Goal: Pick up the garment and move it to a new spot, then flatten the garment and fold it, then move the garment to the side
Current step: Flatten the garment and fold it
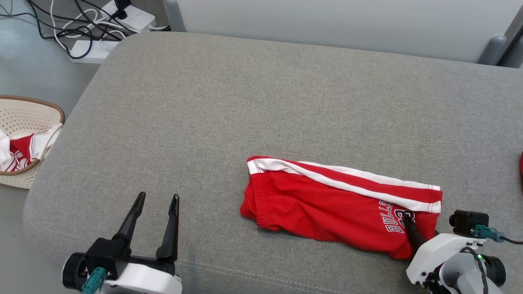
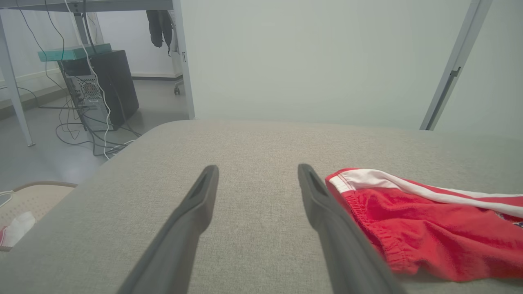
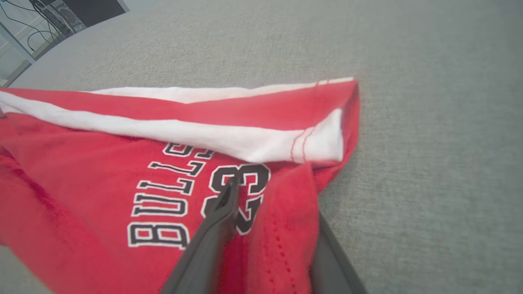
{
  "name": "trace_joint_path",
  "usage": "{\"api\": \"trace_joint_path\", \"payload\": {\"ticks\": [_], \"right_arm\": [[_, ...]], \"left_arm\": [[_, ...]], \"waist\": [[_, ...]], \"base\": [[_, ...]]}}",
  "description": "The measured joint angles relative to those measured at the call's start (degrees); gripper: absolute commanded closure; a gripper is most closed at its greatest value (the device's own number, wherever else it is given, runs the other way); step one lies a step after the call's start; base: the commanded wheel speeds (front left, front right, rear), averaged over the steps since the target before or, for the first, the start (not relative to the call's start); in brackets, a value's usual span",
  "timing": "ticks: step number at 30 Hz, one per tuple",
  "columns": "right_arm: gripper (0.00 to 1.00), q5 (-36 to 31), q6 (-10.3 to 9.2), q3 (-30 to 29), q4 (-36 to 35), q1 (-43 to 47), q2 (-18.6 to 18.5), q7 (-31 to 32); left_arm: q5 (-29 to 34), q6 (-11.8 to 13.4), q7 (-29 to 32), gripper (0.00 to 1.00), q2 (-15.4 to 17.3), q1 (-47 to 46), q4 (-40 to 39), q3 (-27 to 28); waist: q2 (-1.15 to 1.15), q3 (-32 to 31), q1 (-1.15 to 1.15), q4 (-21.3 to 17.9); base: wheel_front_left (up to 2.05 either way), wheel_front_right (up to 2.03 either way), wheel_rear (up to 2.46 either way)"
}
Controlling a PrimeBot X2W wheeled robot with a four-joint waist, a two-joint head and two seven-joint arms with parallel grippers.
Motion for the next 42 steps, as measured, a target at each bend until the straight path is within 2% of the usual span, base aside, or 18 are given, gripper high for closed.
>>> {"api": "trace_joint_path", "payload": {"ticks": [6, 15, 24, 29, 35, 38, 42], "right_arm": [[1.0, 3.9, 0.03, 2.4, 1.0, -1.1, -0.5, -0.8], [1.0, 9.4, 0.3, 1.2, 2.8, -0.9, -2.9, -4.4], [1.0, 10.2, 0.3, 2.3, 2.9, -0.7, -4.0, -5.6], [1.0, 8.9, 0.16, 7.9, -5.7, -1.9, -3.6, -5.6], [1.0, 8.3, 0.02, 16.0, -19.5, -3.6, -1.1, -2.9], [1.0, 7.9, 0.02, 19.2, -22.4, -3.7, 0.3, -0.8], [1.0, 7.4, 0.02, 22.8, -21.8, -4.1, 2.6, 0.5]], "left_arm": [[0.4, -0.4, 0.0, 0.0, 0.0, 0.0, 0.0, 0.8], [0.5, -1.0, 0.0, 0.0, -0.2, -0.1, 0.2, 1.3], [1.0, -1.7, 0.0, 0.0, -0.1, -1.3, 0.7, 1.3], [1.3, -1.7, 0.0, 0.0, -0.1, -2.3, 1.1, 1.2], [1.4, -2.0, 0.0, 0.0, -0.2, -2.3, 1.7, 1.1], [1.4, -2.0, 0.0, 0.0, -0.3, -2.3, 1.9, 1.0], [1.4, -2.2, 0.0, 0.0, -0.7, -2.3, 2.1, 0.9]], "waist": [[0.0, 0.4, 0.0, -0.8], [0.0, 0.9, 0.0, -4.2], [0.0, 1.4, 0.0, -8.2], [0.0, 1.8, 0.0, -9.4], [0.0, 1.8, 0.0, -8.3], [0.0, 1.7, 0.0, -7.2], [0.0, 1.5, 0.0, -5.2]], "base": [[0.0, 0.0, 0.0], [0.0, 0.0, 0.0], [0.0, 0.0, 0.0], [0.0, 0.0, 0.0], [0.0, 0.0, 0.0], [0.0, 0.0, 0.0], [0.0, 0.0, 0.0]]}}
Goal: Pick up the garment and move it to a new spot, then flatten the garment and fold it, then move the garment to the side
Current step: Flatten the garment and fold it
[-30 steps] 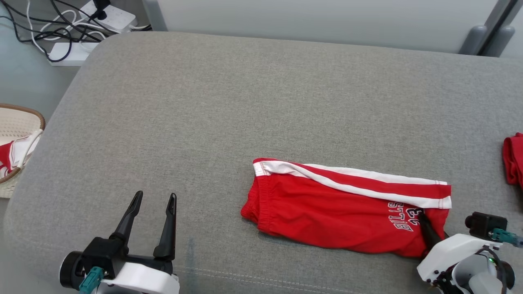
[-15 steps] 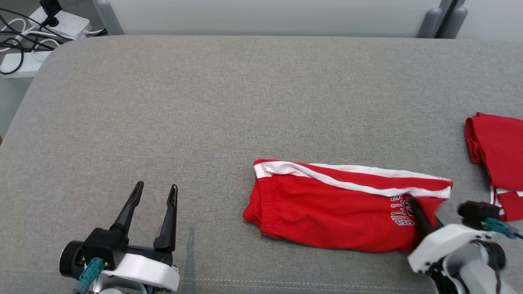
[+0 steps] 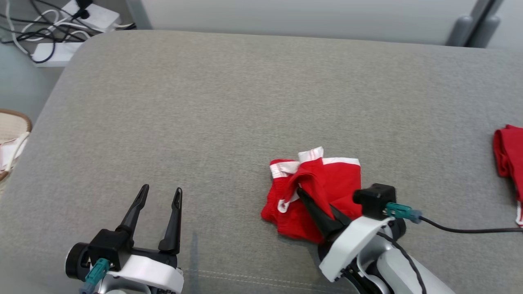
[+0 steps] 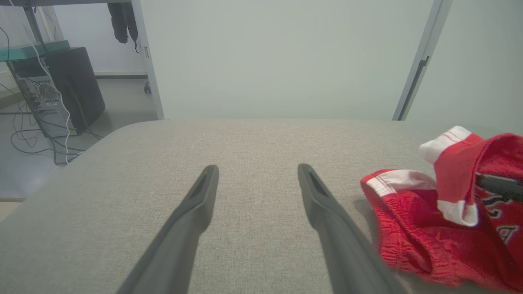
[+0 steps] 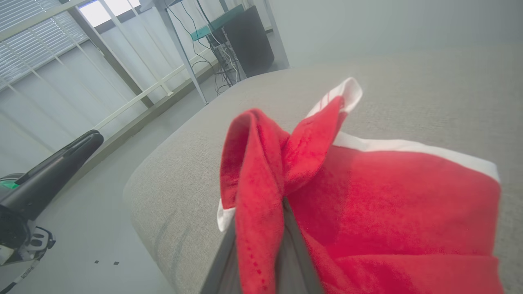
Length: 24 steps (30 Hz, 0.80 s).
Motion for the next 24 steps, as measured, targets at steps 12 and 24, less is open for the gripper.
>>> {"api": "trace_joint_path", "payload": {"ticks": [12, 24], "right_arm": [[1.0, -2.1, -0.01, -4.4, 11.5, -4.3, 2.7, -7.3], [0.0, 6.6, -0.01, 6.4, 13.2, -7.2, 2.8, -8.6]], "left_arm": [[0.5, -1.0, 0.0, 0.0, -1.4, 0.0, 1.0, -0.4], [1.1, -1.8, 0.0, 0.0, -2.1, -1.1, 1.5, -0.4]], "waist": [[0.0, -0.3, 0.0, 5.4], [0.0, 0.5, 0.0, 4.8]], "base": [[0.0, 0.0, 0.0], [0.0, 0.0, 0.0]]}}
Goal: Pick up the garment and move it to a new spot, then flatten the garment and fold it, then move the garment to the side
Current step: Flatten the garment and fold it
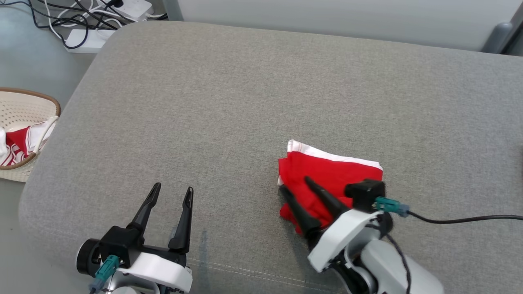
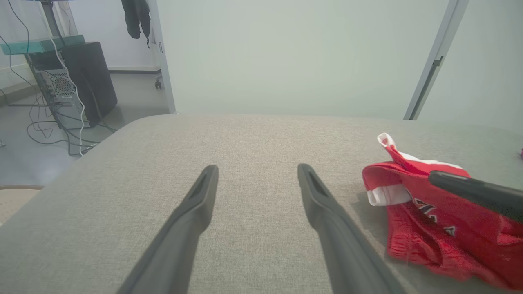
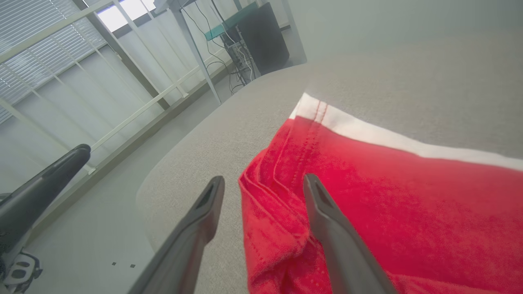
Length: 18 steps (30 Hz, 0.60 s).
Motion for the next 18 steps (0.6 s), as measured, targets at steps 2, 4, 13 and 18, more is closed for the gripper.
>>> {"api": "trace_joint_path", "payload": {"ticks": [2, 4, 13, 18], "right_arm": [[0.0, 1.4, 0.0, 3.1, -1.4, -0.5, 0.2, 0.0], [0.0, 2.1, 0.0, 5.4, -3.0, -0.6, 0.2, 0.0], [0.0, -9.6, 0.0, -8.6, -16.2, -0.3, 0.0, -0.6], [0.0, -22.2, 0.0, -24.8, -25.9, 9.1, -2.6, -0.8]], "left_arm": [[0.0, 0.0, 0.0, 0.0, 0.0, 0.0, 0.1, 0.2], [0.0, 0.0, 0.0, 0.0, 0.0, 0.0, 0.0, 0.6], [0.6, 0.1, 0.0, 0.0, 0.5, 0.0, -0.9, 2.2], [1.0, 0.6, 0.0, 0.0, 0.8, 0.0, -1.5, 2.9]], "waist": [[0.0, 0.1, 0.0, -0.4], [0.0, 0.2, 0.0, -0.9], [0.0, 0.3, 0.0, -4.7], [0.0, 0.6, 0.0, -6.9]], "base": [[0.0, 0.0, 0.0], [0.0, 0.0, 0.0], [0.0, 0.0, 0.0], [0.0, 0.0, 0.0]]}}
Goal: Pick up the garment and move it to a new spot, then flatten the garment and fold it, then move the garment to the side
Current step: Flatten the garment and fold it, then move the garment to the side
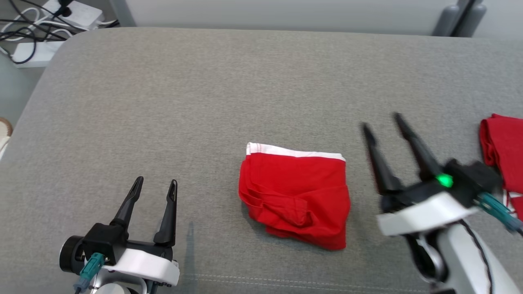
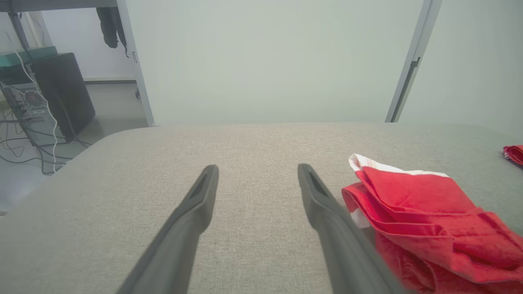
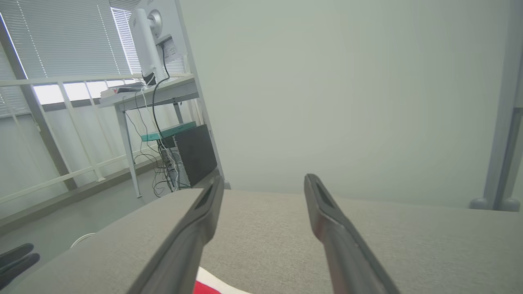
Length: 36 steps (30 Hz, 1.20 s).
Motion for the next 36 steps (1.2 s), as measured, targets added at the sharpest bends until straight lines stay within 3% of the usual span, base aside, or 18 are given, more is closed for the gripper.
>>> {"api": "trace_joint_path", "payload": {"ticks": [3, 6, 12, 20, 28, 36], "right_arm": [[0.0, -5.7, 0.0, -8.9, -2.8, 7.0, -0.7, -0.1], [0.0, -7.9, 0.0, -13.6, -2.7, 11.0, -0.4, -0.2], [0.0, -8.9, 0.0, -16.0, -1.7, 15.2, 0.4, -0.2], [0.0, -8.8, 0.0, -15.2, 0.2, 15.3, 1.4, -0.2], [0.0, -6.0, 0.0, -11.9, 5.7, 13.8, 1.1, -0.2], [0.0, 5.3, 0.0, 1.9, 20.2, 4.3, -0.6, 4.4]], "left_arm": [[0.1, 0.0, 0.0, 0.0, 0.2, 0.0, -0.1, 0.4], [0.1, 0.2, 0.0, 0.0, 0.5, 0.0, 0.0, 1.0], [0.1, 1.0, 0.0, 0.0, 0.8, 0.0, -0.1, 1.2], [0.1, 1.4, 0.0, 0.0, 1.7, 0.0, -0.3, 1.4], [0.0, 1.5, 0.1, 0.0, 1.7, 0.0, -0.4, 1.0], [-0.1, 1.5, 0.1, 0.0, 1.3, 0.0, -0.7, 0.4]], "waist": [[0.0, 0.2, 0.0, -1.7], [0.0, 0.0, 0.0, -2.9], [0.0, -0.5, 0.0, -4.5], [0.0, 0.1, 0.0, -5.6], [0.0, 0.5, 0.0, -3.3], [0.0, 1.3, 0.0, 1.7]], "base": [[0.0, 0.0, 0.0], [0.0, 0.0, 0.0], [0.0, 0.0, 0.0], [0.0, 0.0, 0.0], [0.0, 0.0, 0.0], [0.0, 0.0, 0.0]]}}
